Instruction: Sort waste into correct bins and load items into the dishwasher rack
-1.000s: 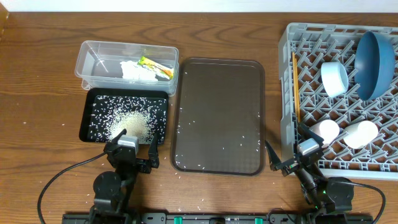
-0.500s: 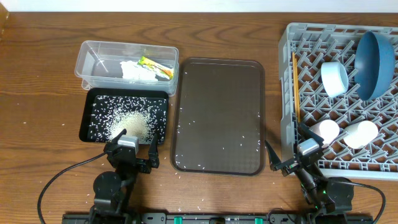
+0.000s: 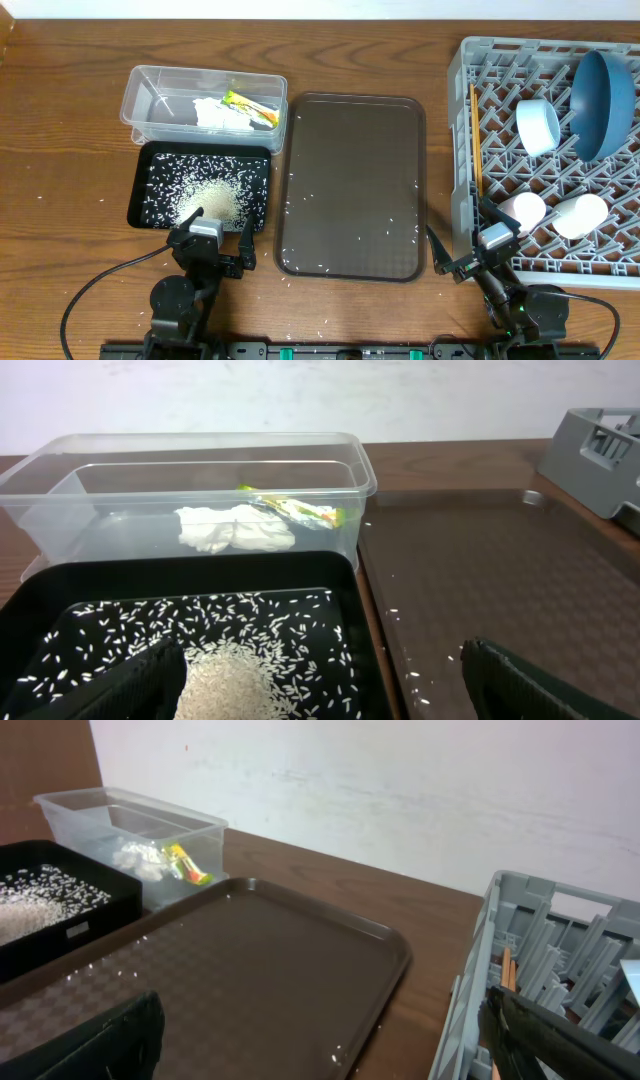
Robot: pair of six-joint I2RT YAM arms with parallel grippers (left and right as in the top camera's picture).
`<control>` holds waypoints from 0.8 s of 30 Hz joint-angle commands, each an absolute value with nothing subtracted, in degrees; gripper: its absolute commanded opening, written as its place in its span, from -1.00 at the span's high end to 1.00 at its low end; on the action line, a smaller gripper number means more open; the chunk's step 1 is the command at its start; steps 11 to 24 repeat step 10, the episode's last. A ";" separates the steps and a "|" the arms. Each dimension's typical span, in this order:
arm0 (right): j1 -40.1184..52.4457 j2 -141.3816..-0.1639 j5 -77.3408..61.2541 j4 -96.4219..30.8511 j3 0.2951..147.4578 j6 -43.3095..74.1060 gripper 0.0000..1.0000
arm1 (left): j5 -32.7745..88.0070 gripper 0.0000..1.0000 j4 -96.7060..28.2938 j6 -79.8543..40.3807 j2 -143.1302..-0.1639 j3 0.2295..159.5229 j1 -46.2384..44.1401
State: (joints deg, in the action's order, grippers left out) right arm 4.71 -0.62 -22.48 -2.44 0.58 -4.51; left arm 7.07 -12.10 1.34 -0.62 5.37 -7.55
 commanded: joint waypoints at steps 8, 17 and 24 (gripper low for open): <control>4.25 -0.32 -22.72 -2.37 0.30 -3.68 -0.98 | 6.39 -0.81 -12.51 1.50 -0.23 3.92 -7.42; 4.25 -0.32 -22.72 -2.39 0.30 -3.68 -0.98 | 6.37 -0.81 -12.49 1.50 -0.23 3.92 -7.42; 4.25 -0.32 -22.72 -2.39 0.30 -3.68 -0.98 | 6.37 -0.81 -12.49 1.50 -0.23 3.92 -7.42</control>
